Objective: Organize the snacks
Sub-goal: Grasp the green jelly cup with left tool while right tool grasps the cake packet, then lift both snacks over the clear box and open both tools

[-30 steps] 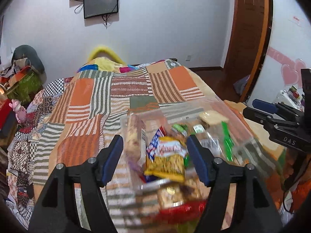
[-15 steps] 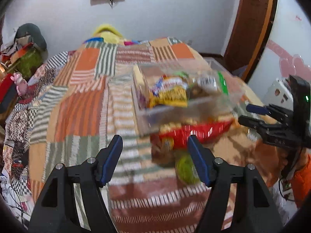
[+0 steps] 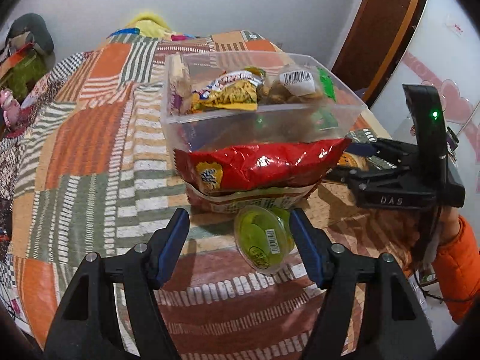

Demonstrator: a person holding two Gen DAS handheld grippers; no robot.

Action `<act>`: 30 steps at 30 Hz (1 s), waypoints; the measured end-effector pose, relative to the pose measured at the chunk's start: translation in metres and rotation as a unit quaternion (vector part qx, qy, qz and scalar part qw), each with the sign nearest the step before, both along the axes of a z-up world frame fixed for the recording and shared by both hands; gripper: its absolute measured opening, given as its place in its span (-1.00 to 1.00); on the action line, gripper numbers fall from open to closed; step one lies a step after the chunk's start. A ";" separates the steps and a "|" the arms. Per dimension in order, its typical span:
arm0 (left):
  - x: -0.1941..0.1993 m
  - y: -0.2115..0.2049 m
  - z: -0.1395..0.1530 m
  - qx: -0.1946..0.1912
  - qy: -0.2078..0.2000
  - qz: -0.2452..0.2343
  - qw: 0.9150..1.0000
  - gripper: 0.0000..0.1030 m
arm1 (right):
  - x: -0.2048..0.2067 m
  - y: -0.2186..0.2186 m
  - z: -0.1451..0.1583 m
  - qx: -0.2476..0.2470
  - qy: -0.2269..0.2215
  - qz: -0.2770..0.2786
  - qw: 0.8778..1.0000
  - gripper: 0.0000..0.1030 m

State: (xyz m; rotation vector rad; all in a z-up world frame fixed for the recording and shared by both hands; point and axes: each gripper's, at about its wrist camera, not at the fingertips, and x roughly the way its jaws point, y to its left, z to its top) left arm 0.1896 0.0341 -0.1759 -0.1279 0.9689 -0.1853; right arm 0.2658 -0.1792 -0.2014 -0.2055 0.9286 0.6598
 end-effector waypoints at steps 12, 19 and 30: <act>0.006 -0.026 -0.029 -0.001 0.034 -0.009 0.999 0.34 | -0.041 -0.018 0.002 -0.001 -0.016 -0.006 1.000 -0.39; 0.011 -0.041 -0.042 0.024 0.025 -0.007 0.999 0.07 | -0.058 -0.033 0.017 0.032 -0.027 -0.027 0.999 -0.39; -0.016 -0.046 -0.005 0.013 -0.005 -0.020 1.000 -0.23 | -0.065 -0.048 0.040 0.062 -0.058 -0.059 0.995 -0.39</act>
